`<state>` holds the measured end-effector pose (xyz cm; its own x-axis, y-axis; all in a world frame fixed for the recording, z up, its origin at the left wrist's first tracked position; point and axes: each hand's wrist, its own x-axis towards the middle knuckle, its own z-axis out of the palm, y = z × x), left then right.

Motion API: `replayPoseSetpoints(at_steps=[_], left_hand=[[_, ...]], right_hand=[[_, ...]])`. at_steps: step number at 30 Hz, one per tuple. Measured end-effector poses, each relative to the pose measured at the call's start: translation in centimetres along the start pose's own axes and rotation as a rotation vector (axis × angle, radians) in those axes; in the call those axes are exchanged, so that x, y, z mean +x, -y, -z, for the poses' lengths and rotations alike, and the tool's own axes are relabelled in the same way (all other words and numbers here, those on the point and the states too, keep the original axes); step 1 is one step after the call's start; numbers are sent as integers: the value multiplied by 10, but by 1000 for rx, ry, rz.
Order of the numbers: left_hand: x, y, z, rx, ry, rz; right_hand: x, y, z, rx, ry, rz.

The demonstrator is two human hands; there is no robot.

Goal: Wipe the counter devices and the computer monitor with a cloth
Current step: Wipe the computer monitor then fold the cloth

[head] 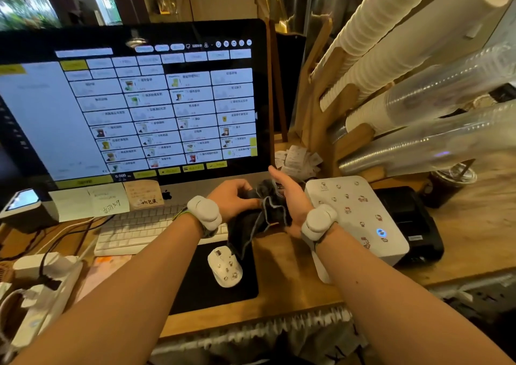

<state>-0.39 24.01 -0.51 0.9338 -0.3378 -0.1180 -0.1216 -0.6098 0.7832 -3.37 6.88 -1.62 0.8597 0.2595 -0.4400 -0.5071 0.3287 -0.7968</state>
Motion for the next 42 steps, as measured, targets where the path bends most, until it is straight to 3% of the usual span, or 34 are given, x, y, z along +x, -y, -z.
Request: replayPoseSetpoints(at_steps=[3, 8, 12, 15, 21, 27, 37, 42], left_hand=[[0, 3, 4, -9, -66, -18], [-2, 13, 4, -103, -168, 7], [-5, 15, 7, -364, -169, -17], [-8, 7, 11, -623, -131, 13], [-9, -3, 16, -445, -196, -53], [-4, -2, 35, -479, -227, -22], [-3, -15, 30, -339, -328, -175], [-13, -19, 8, -100, -227, -297]], right_hand=[[-5, 8, 2, -76, 81, -48], [-11, 26, 0, -233, 29, 24], [-8, 40, -3, -728, -105, 173], [-7, 49, 2, -1017, -79, 241], [-7, 66, 2, -1245, -142, 304], [-10, 81, 14, -1398, -299, 410], [-12, 89, 23, -1313, -419, 330], [14, 81, 32, -839, -400, 138]])
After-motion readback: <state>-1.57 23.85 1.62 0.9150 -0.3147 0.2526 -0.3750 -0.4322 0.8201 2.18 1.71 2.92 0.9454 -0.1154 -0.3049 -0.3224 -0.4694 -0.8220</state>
